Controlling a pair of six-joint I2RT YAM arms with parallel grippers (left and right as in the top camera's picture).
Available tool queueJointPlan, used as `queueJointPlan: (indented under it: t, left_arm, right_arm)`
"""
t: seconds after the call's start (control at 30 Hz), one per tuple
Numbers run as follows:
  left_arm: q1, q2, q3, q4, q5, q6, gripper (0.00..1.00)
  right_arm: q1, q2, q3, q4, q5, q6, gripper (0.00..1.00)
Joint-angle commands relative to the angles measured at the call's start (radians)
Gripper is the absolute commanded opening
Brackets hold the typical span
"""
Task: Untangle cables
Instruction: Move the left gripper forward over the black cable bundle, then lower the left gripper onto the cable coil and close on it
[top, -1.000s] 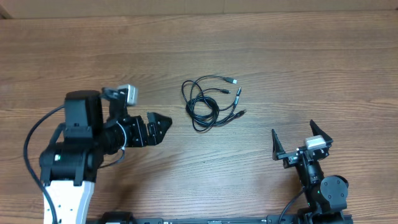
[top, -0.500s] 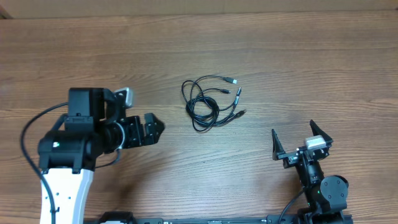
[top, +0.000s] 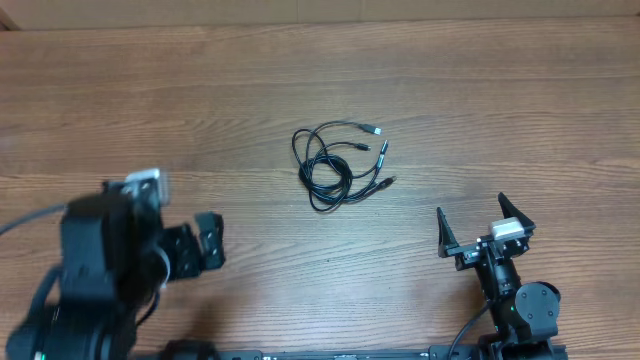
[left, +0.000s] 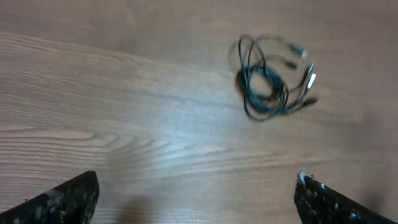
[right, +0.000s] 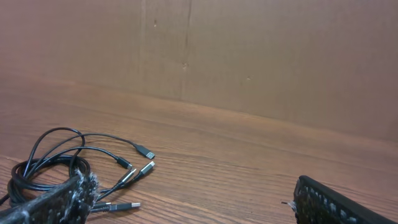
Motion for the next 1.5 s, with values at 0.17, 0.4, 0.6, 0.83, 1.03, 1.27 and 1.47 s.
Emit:
queueJointPlan:
  t: [0.17,0.4,0.6,0.83,1.03,1.27,1.47]
  left_arm:
    - [-0.026,-0.037,0.022,0.032,-0.084,-0.11,1.0]
    - [-0.119,0.021,0.022,0.09,-0.082,-0.11,1.0]
    - [-0.292,0.107,0.022,0.155,-0.116,-0.134,1.0]
    - [-0.444,0.309,0.022,0.241,-0.208,-0.131,1.0]
    - [-0.445,0.502,0.022,0.255,-0.269,-0.132,1.0]
    - [-0.445,0.726,0.022,0.34,-0.26,-0.132,1.0]
    - [-0.445,0.839,0.022,0.412,-0.207,-0.132,1.0]
  right_arm:
    - [-0.004,-0.007,-0.011,0.003,0.001,-0.001,1.0]
    - [-0.004,-0.007,-0.011,0.003,0.001,-0.001,1.0]
    - [-0.004,-0.007,-0.011,0.003,0.001,-0.001,1.0]
    - [-0.004,-0.007,-0.011,0.003,0.001,-0.001,1.0]
    - [-0.004,-0.007,-0.011,0.003,0.001,-0.001,1.0]
    - [-0.004,-0.007,-0.011,0.003,0.001,-0.001,1.0]
    - [-0.004,-0.007,-0.011,0.003,0.001,-0.001,1.0]
